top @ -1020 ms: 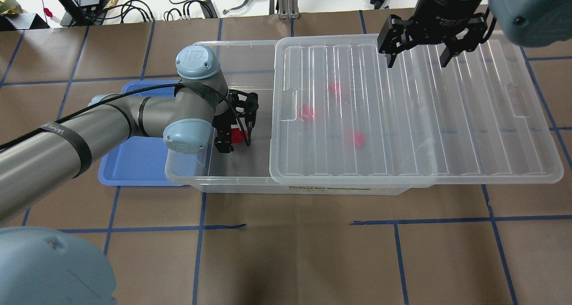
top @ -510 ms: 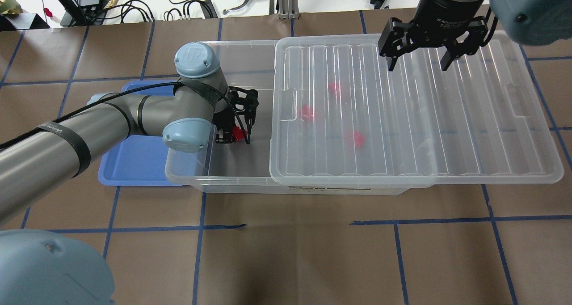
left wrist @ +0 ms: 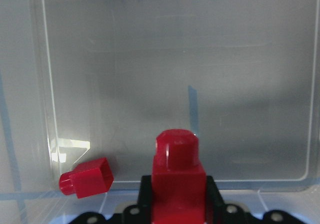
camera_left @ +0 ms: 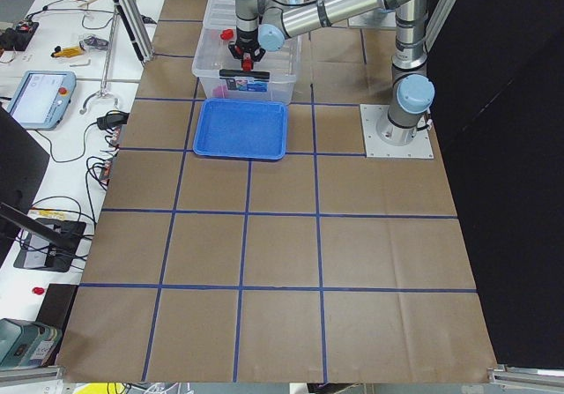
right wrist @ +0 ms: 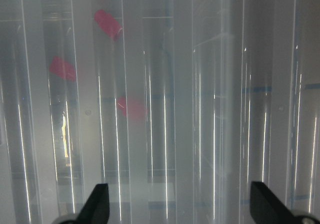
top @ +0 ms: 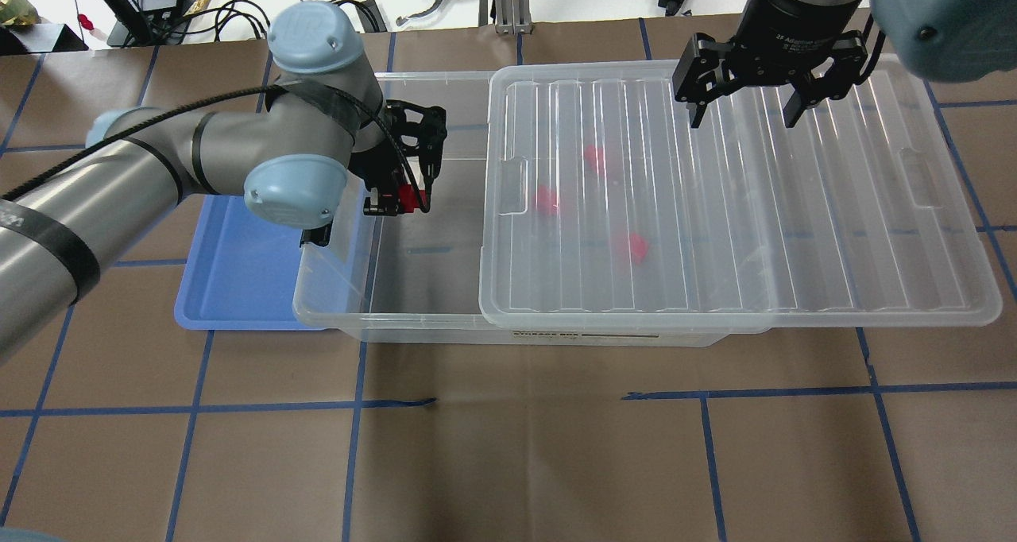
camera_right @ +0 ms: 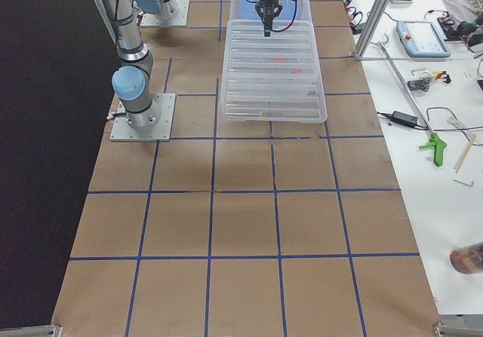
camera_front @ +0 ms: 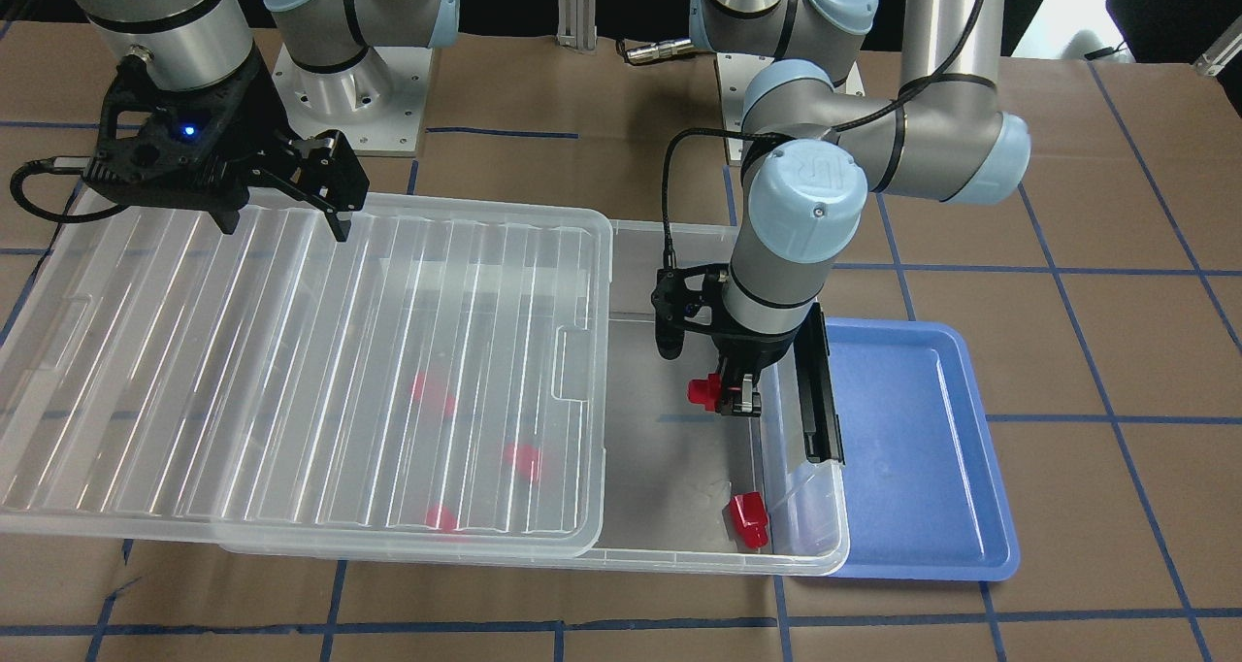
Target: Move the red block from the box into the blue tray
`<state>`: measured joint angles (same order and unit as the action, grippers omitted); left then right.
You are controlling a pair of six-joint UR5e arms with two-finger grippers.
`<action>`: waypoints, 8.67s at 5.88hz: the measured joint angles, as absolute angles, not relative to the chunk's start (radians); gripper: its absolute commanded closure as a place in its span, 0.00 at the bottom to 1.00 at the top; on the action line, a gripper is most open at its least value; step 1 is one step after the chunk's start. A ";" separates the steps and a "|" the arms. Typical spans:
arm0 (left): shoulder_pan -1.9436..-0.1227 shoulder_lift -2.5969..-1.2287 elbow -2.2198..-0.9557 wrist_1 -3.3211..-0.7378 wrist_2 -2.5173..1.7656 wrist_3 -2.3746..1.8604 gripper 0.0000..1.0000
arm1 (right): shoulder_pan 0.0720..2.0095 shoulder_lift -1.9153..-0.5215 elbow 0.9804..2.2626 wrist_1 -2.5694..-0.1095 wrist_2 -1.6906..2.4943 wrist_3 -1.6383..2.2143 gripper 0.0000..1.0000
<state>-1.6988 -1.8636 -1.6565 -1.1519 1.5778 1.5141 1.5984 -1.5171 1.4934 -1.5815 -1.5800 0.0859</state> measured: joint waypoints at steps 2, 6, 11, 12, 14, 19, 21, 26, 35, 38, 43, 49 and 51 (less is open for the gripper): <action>-1.696 -1.816 -1.499 -1.408 1.580 1.518 0.82 | 1.594 -1.513 1.497 -1.584 -1.581 0.082 0.00; -1.478 -1.760 -1.484 -1.476 1.588 1.791 0.82 | 1.398 -1.505 1.505 -1.601 -1.590 -0.063 0.00; -1.334 -1.783 -1.660 -1.263 1.586 1.922 0.82 | 0.997 -1.393 1.509 -1.680 -1.597 -0.401 0.00; -1.316 -1.807 -1.773 -1.098 1.584 1.956 0.82 | 0.946 -1.355 1.513 -1.717 -1.597 -0.456 0.00; -1.307 -1.937 -1.881 -0.823 1.586 2.002 0.66 | 0.915 -1.320 1.564 -1.788 -1.598 -0.489 0.00; -1.318 -1.868 -1.807 -0.959 1.583 1.961 0.02 | 0.960 -1.351 1.669 -1.844 -1.589 -0.477 0.00; -1.331 -1.769 -1.561 -1.387 1.581 1.899 0.02 | 0.985 -1.377 1.706 -1.844 -1.586 -0.477 0.00; -1.439 -1.713 -1.355 -1.703 1.588 1.572 0.02 | 1.082 -1.413 1.752 -1.845 -1.579 -0.467 0.00; -1.553 -1.658 -1.410 -1.608 1.616 0.143 0.02 | 1.223 -1.413 1.761 -1.831 -1.499 -0.421 0.00; -1.542 -1.566 -1.504 -1.603 1.615 0.142 0.02 | 1.277 -1.412 1.764 -1.834 -1.493 -0.389 0.00; -1.539 -1.562 -1.523 -1.594 1.497 0.145 0.02 | 1.352 -1.499 1.551 -1.619 -1.513 -0.253 0.00; -1.547 -1.579 -1.512 -1.628 1.527 0.146 0.01 | 1.495 -1.511 1.494 -1.553 -1.540 -0.077 0.00; -1.548 -1.581 -1.512 -1.627 1.530 0.146 0.01 | 1.552 -1.528 1.492 -1.535 -1.542 0.036 0.00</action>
<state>-1.5477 -1.5807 -1.5124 -1.6266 1.5304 0.1457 1.5518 -1.5275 1.4922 -1.5345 -1.5417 0.0363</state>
